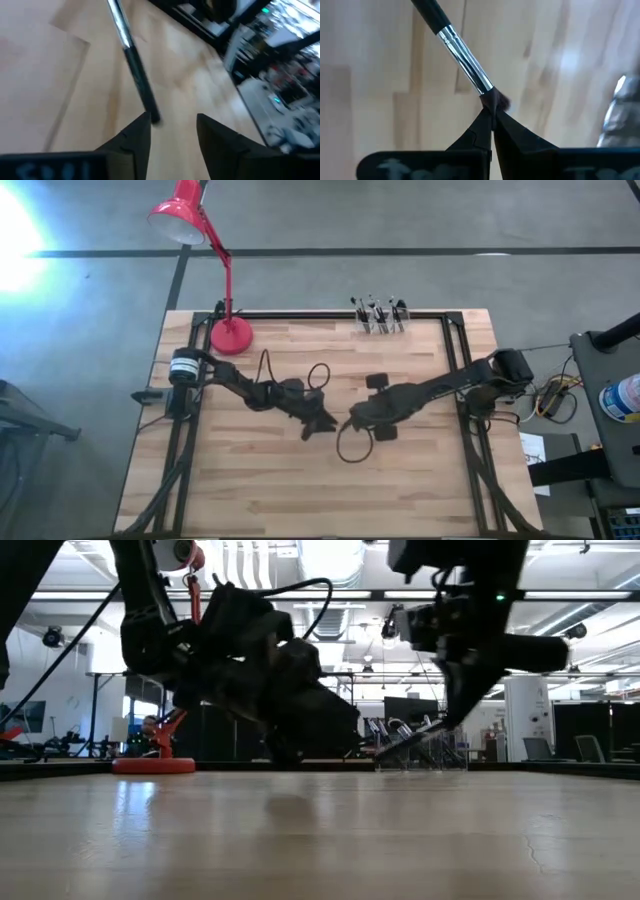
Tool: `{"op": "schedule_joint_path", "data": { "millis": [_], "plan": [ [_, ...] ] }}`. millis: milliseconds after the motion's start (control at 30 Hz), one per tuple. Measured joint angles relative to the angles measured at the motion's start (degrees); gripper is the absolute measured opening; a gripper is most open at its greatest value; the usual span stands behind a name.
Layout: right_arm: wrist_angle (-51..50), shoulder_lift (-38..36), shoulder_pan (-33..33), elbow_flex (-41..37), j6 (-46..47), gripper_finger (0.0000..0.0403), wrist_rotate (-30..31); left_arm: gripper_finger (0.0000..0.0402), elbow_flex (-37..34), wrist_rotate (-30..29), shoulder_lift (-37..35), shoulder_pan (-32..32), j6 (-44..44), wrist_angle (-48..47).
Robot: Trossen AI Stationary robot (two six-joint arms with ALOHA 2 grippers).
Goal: Put items in baskets/containers
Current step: Put the powder brush into the transparent organizer
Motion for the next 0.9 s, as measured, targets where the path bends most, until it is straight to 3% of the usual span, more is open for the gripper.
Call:
{"op": "schedule_joint_path", "data": {
  "millis": [100,667,767,900],
  "plan": [
    [2.3,0.1,-0.3,0.6,-3.0,0.0009,0.9,0.0155,1.5,-3.6,0.0,0.0,-0.1,-3.1],
    [9.0,-0.1,-0.9,1.3,-8.4,0.0008,3.9,0.0152,5.5,-7.9,0.0,-0.7,-0.7,-13.7],
    [9.1,-0.1,-0.8,1.6,-8.1,0.0008,3.5,0.0123,5.5,-8.5,0.0,-0.7,-0.3,-14.3],
    [8.5,-0.8,-0.8,1.7,-7.7,0.0017,3.5,0.0037,5.2,-10.0,0.0,-0.8,0.8,-14.1]
  ]
}}
